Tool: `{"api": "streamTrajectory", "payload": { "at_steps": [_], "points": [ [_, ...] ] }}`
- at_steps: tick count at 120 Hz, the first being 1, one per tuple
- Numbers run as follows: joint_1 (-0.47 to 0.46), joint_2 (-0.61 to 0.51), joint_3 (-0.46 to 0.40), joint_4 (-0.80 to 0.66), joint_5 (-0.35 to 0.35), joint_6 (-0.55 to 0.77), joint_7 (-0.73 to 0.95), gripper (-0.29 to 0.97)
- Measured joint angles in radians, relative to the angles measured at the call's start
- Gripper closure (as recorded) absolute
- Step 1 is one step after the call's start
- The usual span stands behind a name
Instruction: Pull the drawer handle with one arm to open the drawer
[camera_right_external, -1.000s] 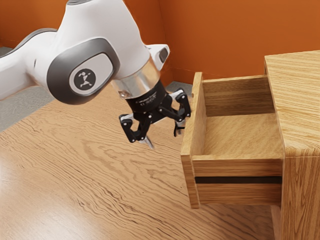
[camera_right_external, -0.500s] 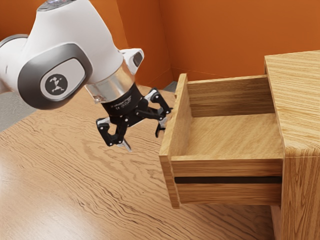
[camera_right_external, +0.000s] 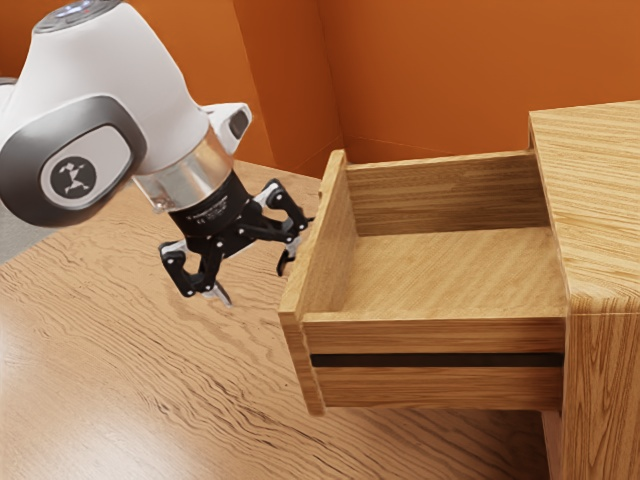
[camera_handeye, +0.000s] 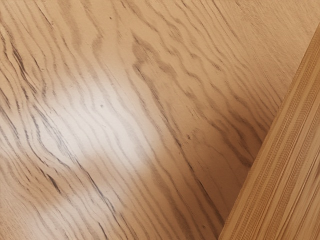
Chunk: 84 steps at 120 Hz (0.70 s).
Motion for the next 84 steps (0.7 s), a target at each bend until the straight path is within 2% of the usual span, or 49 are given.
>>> {"api": "streamTrajectory", "payload": {
  "at_steps": [42, 53, 68, 72, 77, 84],
  "points": [
    [0.007, -0.034, 0.015, -0.006, 0.008, -0.001, 0.0, 0.01],
    [0.004, -0.042, 0.01, 0.062, 0.007, 0.001, 0.002, 0.01],
    [-0.027, -0.054, 0.003, 0.24, 0.011, 0.0, 0.007, 0.01],
    [-0.064, -0.073, -0.014, 0.257, 0.012, -0.001, 0.008, 0.01],
    [-0.161, -0.095, -0.065, 0.27, 0.027, -0.001, 0.009, 0.01],
    [-0.326, -0.107, -0.186, 0.294, 0.106, -0.001, 0.009, 0.0]
  ]
}}
